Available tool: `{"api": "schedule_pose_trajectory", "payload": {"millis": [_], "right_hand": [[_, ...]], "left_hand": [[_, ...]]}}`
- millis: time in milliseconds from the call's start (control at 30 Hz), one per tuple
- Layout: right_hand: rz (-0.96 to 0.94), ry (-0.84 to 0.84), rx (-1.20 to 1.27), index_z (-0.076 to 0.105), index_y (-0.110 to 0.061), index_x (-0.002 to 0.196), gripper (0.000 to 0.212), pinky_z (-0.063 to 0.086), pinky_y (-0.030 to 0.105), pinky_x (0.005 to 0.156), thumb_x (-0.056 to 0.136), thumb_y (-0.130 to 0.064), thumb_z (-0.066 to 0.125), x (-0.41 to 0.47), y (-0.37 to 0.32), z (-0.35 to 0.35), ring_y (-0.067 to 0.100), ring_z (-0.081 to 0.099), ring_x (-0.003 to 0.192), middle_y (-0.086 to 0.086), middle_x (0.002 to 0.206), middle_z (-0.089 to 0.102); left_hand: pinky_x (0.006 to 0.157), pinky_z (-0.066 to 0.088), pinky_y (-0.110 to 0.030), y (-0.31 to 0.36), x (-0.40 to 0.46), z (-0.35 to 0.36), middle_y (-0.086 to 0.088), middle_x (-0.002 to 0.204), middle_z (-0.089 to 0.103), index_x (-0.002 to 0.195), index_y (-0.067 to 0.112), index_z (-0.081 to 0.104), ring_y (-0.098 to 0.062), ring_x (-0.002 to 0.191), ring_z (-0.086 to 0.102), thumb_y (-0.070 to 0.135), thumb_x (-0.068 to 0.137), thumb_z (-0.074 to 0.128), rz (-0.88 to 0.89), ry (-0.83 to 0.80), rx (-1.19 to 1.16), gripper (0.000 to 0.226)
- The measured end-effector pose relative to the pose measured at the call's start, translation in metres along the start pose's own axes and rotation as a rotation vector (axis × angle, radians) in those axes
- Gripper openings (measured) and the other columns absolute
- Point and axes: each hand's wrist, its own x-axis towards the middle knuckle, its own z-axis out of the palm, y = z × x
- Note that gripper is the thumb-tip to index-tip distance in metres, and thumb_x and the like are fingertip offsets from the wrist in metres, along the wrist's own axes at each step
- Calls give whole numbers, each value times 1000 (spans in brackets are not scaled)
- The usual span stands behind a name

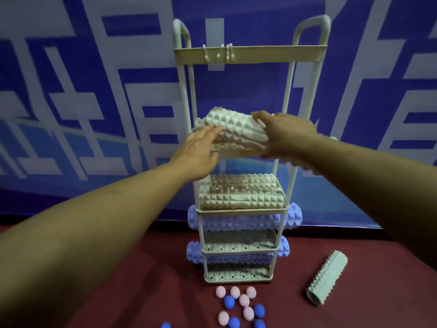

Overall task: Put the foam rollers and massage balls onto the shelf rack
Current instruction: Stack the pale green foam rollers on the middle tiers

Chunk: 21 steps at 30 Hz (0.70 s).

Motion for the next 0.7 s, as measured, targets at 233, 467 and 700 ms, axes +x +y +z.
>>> {"api": "schedule_pose_trajectory", "payload": {"millis": [233,467,700], "right_hand": [[-179,33,-248,15,-42,148,106,43,48,91,69,-44,85,67,-8,19,34,56,113,4,129,56],[-234,-4,-146,8,-41,152,105,32,53,102,74,-53,77,97,4,43,32,48,127,-1,137,57],[-198,-155,-54,11,-41,154,78,24,58,113,91,-49,57,103,17,65,29,33,143,-4,160,30]], "left_hand": [[117,24,-47,-30,21,11,7,162,13,153,34,16,-22,148,11,26,95,53,-14,72,32,70],[112,30,-46,-40,33,27,11,162,8,152,39,13,-19,147,10,25,94,52,3,87,36,71],[111,22,-46,-39,30,37,7,161,15,151,39,15,-17,146,16,30,94,50,-20,130,163,68]]}}
